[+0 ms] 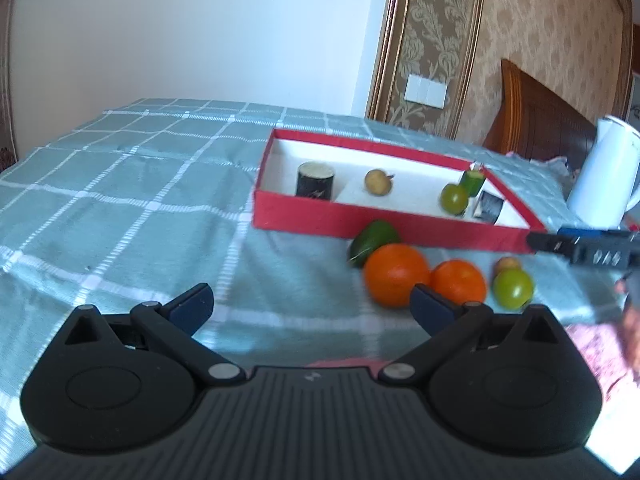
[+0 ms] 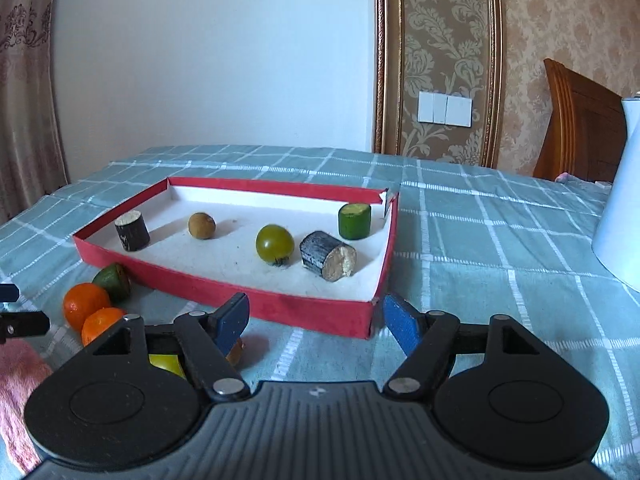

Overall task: Organize fruits
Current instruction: 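Withdraw the right tool from the tray, then move the left tool toward the orange beside the tray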

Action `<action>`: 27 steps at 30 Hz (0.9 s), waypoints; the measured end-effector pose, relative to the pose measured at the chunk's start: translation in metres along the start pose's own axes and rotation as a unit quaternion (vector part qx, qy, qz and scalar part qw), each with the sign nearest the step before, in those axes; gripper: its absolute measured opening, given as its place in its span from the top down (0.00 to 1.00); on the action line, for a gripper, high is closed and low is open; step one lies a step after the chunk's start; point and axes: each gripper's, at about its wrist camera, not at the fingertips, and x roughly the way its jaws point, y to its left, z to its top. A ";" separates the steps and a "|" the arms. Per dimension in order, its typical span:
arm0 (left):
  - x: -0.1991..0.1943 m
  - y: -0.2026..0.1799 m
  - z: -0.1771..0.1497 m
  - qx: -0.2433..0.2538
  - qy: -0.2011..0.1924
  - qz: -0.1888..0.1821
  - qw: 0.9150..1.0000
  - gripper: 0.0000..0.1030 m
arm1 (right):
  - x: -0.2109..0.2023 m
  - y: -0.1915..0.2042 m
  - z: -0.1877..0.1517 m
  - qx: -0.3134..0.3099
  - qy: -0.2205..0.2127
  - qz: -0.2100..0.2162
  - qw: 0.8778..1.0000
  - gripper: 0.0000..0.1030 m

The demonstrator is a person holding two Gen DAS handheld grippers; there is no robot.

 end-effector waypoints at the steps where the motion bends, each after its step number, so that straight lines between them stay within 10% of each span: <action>1: 0.001 -0.005 0.001 0.006 0.000 0.006 1.000 0.00 | 0.002 0.000 -0.001 0.000 0.006 -0.002 1.000 0.28; 4: 0.009 -0.021 0.005 0.032 0.008 0.048 0.998 0.00 | 0.005 0.002 -0.005 -0.005 0.015 -0.005 1.000 0.28; 27: 0.035 -0.021 0.022 -0.079 0.037 0.040 0.995 0.00 | 0.003 0.009 -0.007 -0.013 0.019 0.001 1.000 0.28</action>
